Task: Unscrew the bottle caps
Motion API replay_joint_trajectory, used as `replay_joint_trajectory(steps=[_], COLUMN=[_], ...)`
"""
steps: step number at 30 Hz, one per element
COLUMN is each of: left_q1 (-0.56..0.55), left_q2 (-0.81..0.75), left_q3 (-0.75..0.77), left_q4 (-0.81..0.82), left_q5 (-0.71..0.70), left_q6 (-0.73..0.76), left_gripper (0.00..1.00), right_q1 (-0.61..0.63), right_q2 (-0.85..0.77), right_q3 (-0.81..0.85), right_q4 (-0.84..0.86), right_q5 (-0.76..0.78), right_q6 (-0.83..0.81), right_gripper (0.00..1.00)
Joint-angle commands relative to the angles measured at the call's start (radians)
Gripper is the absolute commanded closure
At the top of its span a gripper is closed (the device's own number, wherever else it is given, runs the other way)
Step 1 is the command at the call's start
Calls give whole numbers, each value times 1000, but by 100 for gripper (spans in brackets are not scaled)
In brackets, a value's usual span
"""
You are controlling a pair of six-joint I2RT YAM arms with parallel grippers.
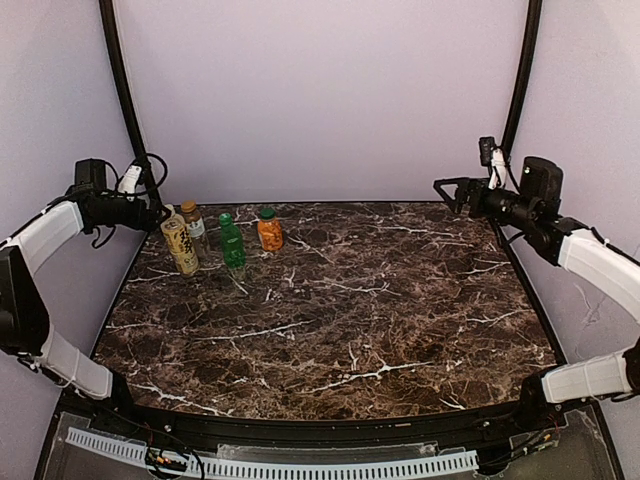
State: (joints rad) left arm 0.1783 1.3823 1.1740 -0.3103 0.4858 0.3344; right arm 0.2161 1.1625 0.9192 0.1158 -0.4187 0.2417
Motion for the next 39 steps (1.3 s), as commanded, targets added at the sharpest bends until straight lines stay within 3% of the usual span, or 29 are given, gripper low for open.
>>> replay_joint_trajectory(steps=[1, 6, 10, 21, 27, 31, 39], left_q1=[-4, -10, -17, -25, -26, -26, -27], left_q2=[49, 51, 80, 121, 110, 65, -36], left_q3=[8, -24, -23, 18, 17, 59, 292], left_q4=[-32, 57, 95, 64, 59, -28, -455], left_q5=[-3, 53, 51, 83, 78, 11, -216], left_q6=[-22, -64, -83, -86, -78, -9, 287], left_gripper=[15, 21, 38, 54, 98, 99, 99], right_q1=[8, 8, 8, 8, 8, 10, 66], right_q2=[16, 22, 38, 62, 43, 20, -8], right_q3=[-29, -52, -62, -64, -68, -62, -24], right_q4=[38, 25, 24, 13, -1, -23, -38], right_q5=[9, 18, 22, 36, 43, 27, -8], right_q6=[3, -3, -1, -1, 0, 3, -5], right_gripper=[2, 1, 1, 1, 2, 1, 2])
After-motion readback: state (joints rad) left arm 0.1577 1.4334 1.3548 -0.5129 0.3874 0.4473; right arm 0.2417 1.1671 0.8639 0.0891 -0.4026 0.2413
